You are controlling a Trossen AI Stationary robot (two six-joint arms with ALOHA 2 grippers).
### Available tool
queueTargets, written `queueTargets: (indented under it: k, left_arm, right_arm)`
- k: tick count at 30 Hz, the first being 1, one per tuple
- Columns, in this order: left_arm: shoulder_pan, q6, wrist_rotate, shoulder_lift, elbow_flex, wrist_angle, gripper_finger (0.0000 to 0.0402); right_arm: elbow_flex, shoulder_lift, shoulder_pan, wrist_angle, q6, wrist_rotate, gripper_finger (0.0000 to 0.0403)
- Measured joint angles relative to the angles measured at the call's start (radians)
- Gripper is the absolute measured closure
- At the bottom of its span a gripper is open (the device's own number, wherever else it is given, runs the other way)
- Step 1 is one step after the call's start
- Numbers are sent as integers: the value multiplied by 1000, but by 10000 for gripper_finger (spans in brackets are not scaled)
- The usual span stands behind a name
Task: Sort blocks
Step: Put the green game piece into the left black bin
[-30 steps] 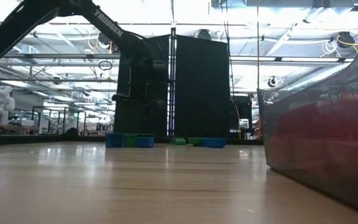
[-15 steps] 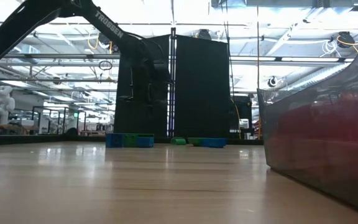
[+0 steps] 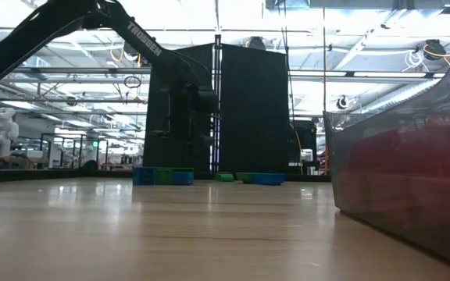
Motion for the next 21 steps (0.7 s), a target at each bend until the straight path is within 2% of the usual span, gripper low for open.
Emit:
queueTargets:
  k: [5, 21]
  left_arm:
    - [5, 1, -53, 0, 0, 29, 280]
    - [23, 1, -47, 0, -10, 60, 306]
  right_arm:
    - [0, 0, 0, 0, 0, 0, 394]
    - [0, 0, 0, -1, 27, -1, 394]
